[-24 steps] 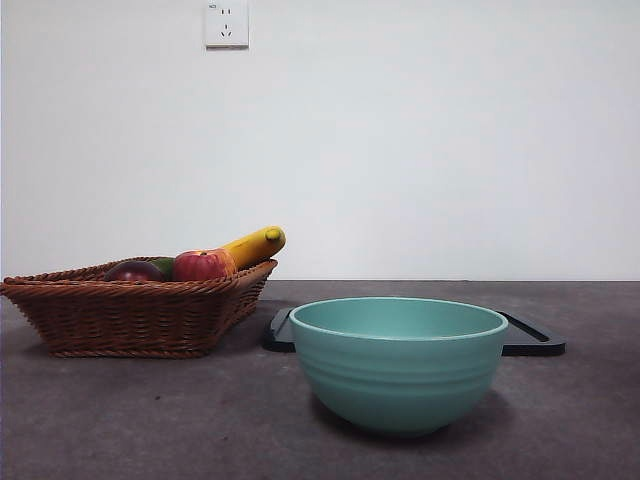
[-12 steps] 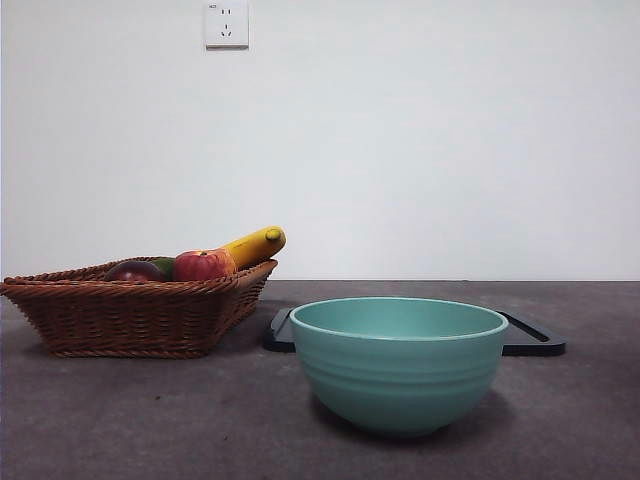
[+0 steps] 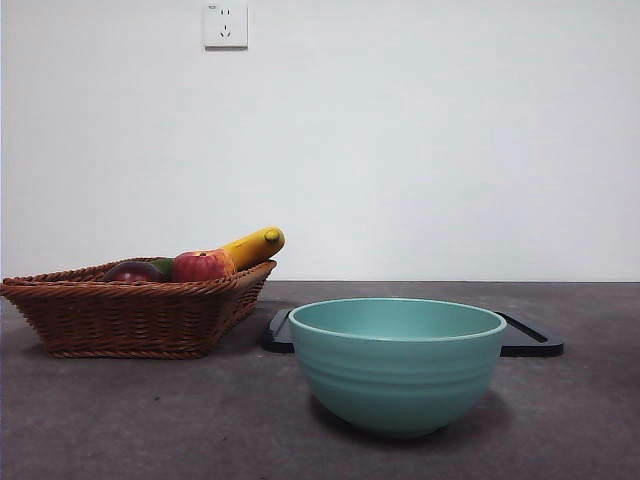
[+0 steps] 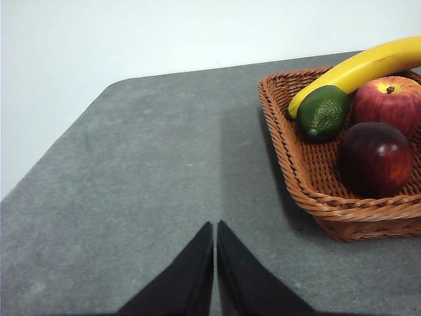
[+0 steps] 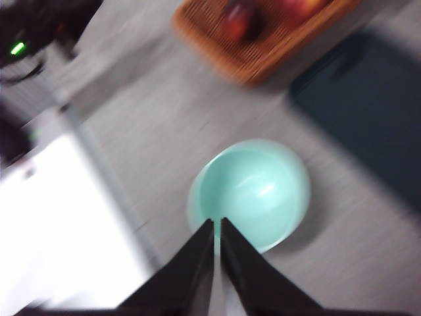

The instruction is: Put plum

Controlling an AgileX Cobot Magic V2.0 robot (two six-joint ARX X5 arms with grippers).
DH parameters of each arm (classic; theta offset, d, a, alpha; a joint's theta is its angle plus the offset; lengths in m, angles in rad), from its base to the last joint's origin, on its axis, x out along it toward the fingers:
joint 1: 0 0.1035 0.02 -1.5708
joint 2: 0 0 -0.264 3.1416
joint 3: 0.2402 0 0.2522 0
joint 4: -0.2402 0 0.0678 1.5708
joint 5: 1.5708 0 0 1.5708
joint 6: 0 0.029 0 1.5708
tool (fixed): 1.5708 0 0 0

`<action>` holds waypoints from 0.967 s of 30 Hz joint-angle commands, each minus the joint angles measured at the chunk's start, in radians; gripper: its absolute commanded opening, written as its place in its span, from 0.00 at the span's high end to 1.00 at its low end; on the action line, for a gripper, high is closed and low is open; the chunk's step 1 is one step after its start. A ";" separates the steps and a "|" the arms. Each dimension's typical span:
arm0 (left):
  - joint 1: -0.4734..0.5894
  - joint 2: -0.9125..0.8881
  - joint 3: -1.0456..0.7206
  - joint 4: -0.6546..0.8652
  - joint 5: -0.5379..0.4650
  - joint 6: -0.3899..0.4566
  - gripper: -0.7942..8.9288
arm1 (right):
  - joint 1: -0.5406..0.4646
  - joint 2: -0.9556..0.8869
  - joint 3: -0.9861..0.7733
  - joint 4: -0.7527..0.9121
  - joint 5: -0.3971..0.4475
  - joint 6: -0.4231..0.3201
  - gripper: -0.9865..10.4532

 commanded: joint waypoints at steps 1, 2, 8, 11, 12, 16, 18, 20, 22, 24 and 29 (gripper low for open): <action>0.003 -0.002 -0.021 -0.007 -0.003 -0.003 0.91 | -0.110 -0.045 -0.034 0.094 -0.005 -0.105 0.91; 0.003 -0.002 -0.021 -0.007 -0.003 -0.003 0.91 | -0.154 -0.069 -0.058 0.131 -0.006 -0.103 0.91; 0.003 -0.002 -0.021 -0.007 -0.003 -0.003 0.91 | -0.407 -0.266 -0.295 0.391 0.001 -0.072 0.91; 0.003 -0.002 -0.021 -0.007 -0.003 -0.003 0.91 | -0.480 -0.410 -0.481 0.541 0.107 -0.020 0.91; 0.003 -0.002 -0.021 -0.007 -0.003 -0.003 0.91 | -0.489 -0.453 -0.535 0.575 0.148 -0.003 0.91; 0.003 -0.002 -0.021 -0.007 -0.003 -0.003 0.91 | -0.494 -0.589 -0.698 0.672 0.259 0.035 0.91; 0.003 -0.002 -0.021 -0.007 -0.003 -0.003 0.91 | -0.494 -0.643 -0.761 0.710 0.304 0.060 0.91; 0.003 -0.002 -0.021 -0.007 -0.003 -0.003 0.91 | -0.494 -0.689 -0.813 0.737 0.334 0.076 0.91; 0.003 -0.002 -0.021 -0.007 -0.003 -0.003 0.91 | -0.494 -0.730 -0.858 0.758 0.345 0.081 0.91; 0.003 -0.002 -0.021 -0.007 -0.003 -0.003 0.91 | -0.494 -0.765 -0.891 0.760 0.348 0.083 0.91; 0.003 -0.002 -0.021 -0.007 -0.003 -0.003 0.91 | -0.494 -0.819 -0.949 0.764 0.360 0.092 0.91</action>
